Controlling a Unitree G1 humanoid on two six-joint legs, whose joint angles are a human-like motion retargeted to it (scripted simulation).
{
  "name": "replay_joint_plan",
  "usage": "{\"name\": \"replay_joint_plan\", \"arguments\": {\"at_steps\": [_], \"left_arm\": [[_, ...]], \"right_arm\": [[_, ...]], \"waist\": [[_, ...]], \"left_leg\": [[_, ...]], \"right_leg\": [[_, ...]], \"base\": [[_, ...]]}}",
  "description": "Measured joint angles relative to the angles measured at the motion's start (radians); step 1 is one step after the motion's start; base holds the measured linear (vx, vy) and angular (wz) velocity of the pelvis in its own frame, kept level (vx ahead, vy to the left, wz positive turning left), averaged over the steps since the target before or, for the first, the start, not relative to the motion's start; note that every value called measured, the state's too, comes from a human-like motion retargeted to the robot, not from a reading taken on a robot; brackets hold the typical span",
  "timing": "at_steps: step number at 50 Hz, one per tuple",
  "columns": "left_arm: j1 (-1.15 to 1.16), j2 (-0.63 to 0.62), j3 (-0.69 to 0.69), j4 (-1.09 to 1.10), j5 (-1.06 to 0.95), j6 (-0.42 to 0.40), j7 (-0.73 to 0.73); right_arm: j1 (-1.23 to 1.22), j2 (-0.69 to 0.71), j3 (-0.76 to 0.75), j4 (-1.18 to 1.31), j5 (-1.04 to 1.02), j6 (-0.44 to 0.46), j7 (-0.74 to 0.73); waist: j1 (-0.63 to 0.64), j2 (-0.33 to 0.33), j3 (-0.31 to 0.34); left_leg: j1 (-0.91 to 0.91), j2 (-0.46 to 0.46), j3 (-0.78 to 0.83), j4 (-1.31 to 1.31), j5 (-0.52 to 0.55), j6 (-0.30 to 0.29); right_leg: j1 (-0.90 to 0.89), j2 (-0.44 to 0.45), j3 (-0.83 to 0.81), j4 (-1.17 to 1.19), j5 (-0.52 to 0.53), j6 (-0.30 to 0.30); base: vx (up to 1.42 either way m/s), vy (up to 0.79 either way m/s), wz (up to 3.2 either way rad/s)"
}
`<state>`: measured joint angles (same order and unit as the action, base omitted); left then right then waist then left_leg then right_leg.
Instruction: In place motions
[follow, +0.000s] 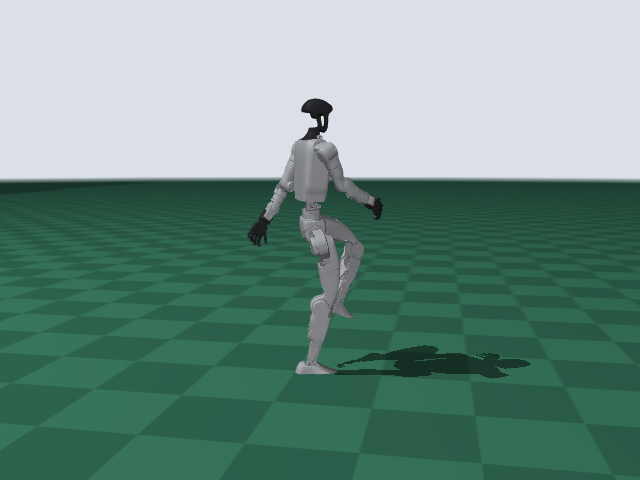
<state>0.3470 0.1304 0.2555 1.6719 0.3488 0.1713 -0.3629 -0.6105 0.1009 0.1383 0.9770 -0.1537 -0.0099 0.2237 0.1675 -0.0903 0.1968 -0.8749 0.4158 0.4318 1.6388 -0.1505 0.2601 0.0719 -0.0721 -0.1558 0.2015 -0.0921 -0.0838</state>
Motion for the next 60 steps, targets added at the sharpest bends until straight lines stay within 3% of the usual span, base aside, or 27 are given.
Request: {"name": "replay_joint_plan", "arguments": {"at_steps": [3,8,10,12,14,15,19,22,25,33,35,38,42,45,48,50,52,54,60], "left_arm": [[-0.071,-0.006,-0.013,-0.052,-0.059,0.008,0.043],[-0.175,-0.017,-0.003,-0.192,-0.171,-0.001,0.098],[-0.217,-0.014,-0.008,-0.244,-0.21,-0.007,0.125],[-0.254,-0.019,-0.015,-0.307,-0.239,-0.013,0.145],[-0.296,-0.023,-0.015,-0.349,-0.262,-0.029,0.141],[-0.332,-0.018,-0.02,-0.365,-0.269,-0.043,0.132],[-0.423,0.027,-0.093,-0.453,-0.236,-0.093,0.099],[-0.413,0.037,-0.128,-0.452,-0.222,-0.122,0.137],[-0.377,0.009,-0.079,-0.377,-0.219,-0.075,0.188],[-0.282,-0.033,-0.003,-0.043,-0.178,-0.032,0.077],[-0.267,-0.026,-0.022,0.028,-0.144,0.0,0.095],[-0.226,-0.022,-0.028,0.028,-0.128,0.039,0.104],[-0.268,-0.003,-0.056,0.025,-0.131,0.028,0.108],[-0.344,0.005,-0.068,-0.038,-0.188,0.037,0.122],[-0.44,-0.017,-0.067,-0.199,-0.291,0.051,0.135],[-0.487,-0.03,-0.07,-0.353,-0.349,0.051,0.132],[-0.535,-0.023,-0.1,-0.515,-0.416,0.046,0.135],[-0.586,-0.008,-0.114,-0.695,-0.439,0.028,0.171],[-0.681,0.089,-0.141,-1.02,-0.329,0.009,0.322]], "right_arm": [[0.068,-0.009,0.022,0.028,-0.029,0.005,-0.018],[0.204,0.012,0.049,0.157,-0.005,0.048,-0.027],[0.243,0.012,0.046,0.204,0.03,0.063,0.001],[0.279,0.002,0.036,0.253,0.053,0.072,0.026],[0.301,0.009,0.043,0.287,0.055,0.084,0.009],[0.307,0.02,0.043,0.297,0.056,0.094,-0.018],[0.286,-0.015,0.027,0.252,0.115,0.049,-0.065],[0.275,-0.016,0.046,0.226,0.071,0.052,-0.039],[0.264,0.018,0.062,0.182,-0.001,0.083,-0.023],[0.279,0.018,0.099,0.108,0.002,0.017,0.016],[0.286,0.003,0.083,0.136,-0.008,0.02,0.021],[0.313,-0.019,0.069,0.21,-0.069,0.033,0.035],[0.382,-0.088,-0.013,0.313,-0.202,0.069,0.041],[0.468,-0.16,-0.079,0.4,-0.283,0.085,0.031],[0.557,-0.228,-0.155,0.472,-0.347,0.137,0.022],[0.61,-0.272,-0.203,0.517,-0.359,0.171,0.014],[0.643,-0.317,-0.245,0.56,-0.338,0.199,0.015],[0.679,-0.359,-0.3,0.607,-0.29,0.229,0.007],[0.799,-0.438,-0.431,0.721,-0.119,0.275,-0.036]], "waist": [[-0.078,0.019,-0.057],[-0.191,0.032,-0.145],[-0.203,0.07,-0.171],[-0.294,0.117,-0.239],[-0.378,0.148,-0.295],[-0.395,0.152,-0.307],[-0.342,0.105,-0.217],[-0.3,0.093,-0.228],[-0.304,0.086,-0.236],[-0.34,0.079,-0.251],[-0.424,0.076,-0.267],[-0.353,0.066,-0.267],[-0.339,0.072,-0.271],[-0.351,0.095,-0.271],[-0.359,0.142,-0.236],[-0.409,0.181,-0.193],[-0.47,0.205,-0.146],[-0.562,0.234,-0.09],[-0.735,0.291,0.006]], "left_leg": [[0.181,-0.113,0.014,-0.216,0.044,-0.003],[0.613,-0.389,-0.04,-0.962,0.14,-0.101],[0.785,-0.462,-0.052,-1.319,0.003,-0.168],[0.873,-0.453,0.106,-1.522,-0.079,-0.128],[0.83,-0.452,0.022,-1.611,0.01,-0.139],[0.806,-0.448,0.001,-1.633,0.04,-0.151],[0.838,-0.483,0.007,-1.637,0.033,-0.135],[0.832,-0.499,0.006,-1.628,0.017,-0.122],[0.839,-0.505,0.025,-1.635,0.01,-0.119],[0.845,-0.507,0.03,-1.632,-0.008,-0.115],[0.876,-0.533,-0.067,-1.646,-0.029,-0.122],[0.866,-0.521,0.012,-1.639,-0.021,-0.115],[0.865,-0.513,-0.004,-1.619,-0.033,-0.108],[0.846,-0.487,-0.055,-1.592,-0.042,-0.101],[0.831,-0.433,-0.059,-1.577,-0.043,-0.094],[0.831,-0.398,-0.071,-1.572,-0.031,-0.086],[0.833,-0.383,-0.057,-1.57,-0.022,-0.07],[0.825,-0.36,-0.075,-1.562,-0.005,-0.057],[0.803,-0.291,-0.209,-1.522,0.017,-0.061]], "right_leg": [[-0.006,-0.006,-0.069,-0.042,0.012,0.033],[-0.004,-0.014,-0.148,-0.083,0.006,0.067],[-0.013,0.032,-0.156,-0.085,-0.007,0.064],[-0.044,0.063,-0.225,-0.09,-0.022,0.07],[-0.098,0.071,-0.259,-0.088,-0.024,0.07],[-0.128,0.069,-0.259,-0.085,-0.019,0.068],[-0.093,0.029,-0.291,-0.095,-0.006,0.09],[-0.09,0.021,-0.274,-0.116,0.015,0.099],[-0.101,0.02,-0.25,-0.122,0.028,0.104],[-0.102,0.015,-0.251,-0.131,0.041,0.126],[-0.096,-0.008,-0.34,-0.128,0.028,0.137],[-0.102,0.002,-0.259,-0.113,0.025,0.132],[-0.107,-0.005,-0.262,-0.052,0.0,0.12],[-0.159,-0.02,-0.304,0.093,0.044,0.085],[-0.331,-0.018,-0.24,0.421,0.252,0.02],[-0.505,0.012,-0.162,0.73,0.22,-0.005],[-0.652,-0.074,-0.22,1.01,0.155,-0.061],[-0.828,-0.111,-0.228,1.245,0.119,-0.068],[-1.175,-0.118,-0.262,1.491,0.08,-0.029]], "base": [[-0.07,0.17,1.13],[-0.03,0.09,0.54],[-0.07,0.08,0.22],[-0.05,0.14,1.48],[-0.25,0.21,1.32],[-0.5,0.17,0.63],[-0.32,0.15,0.07],[-0.02,0.09,-0.7],[-0.11,0.0,-0.54],[-0.02,-0.01,0.01],[-0.03,-0.05,1.27],[0.0,0.0,-0.81],[-0.02,0.0,0.06],[-0.04,0.0,0.54],[-0.15,0.03,0.06],[-0.14,0.08,0.42],[-0.14,0.13,0.78],[-0.15,0.14,1.35],[0.0,0.04,1.0]]}}
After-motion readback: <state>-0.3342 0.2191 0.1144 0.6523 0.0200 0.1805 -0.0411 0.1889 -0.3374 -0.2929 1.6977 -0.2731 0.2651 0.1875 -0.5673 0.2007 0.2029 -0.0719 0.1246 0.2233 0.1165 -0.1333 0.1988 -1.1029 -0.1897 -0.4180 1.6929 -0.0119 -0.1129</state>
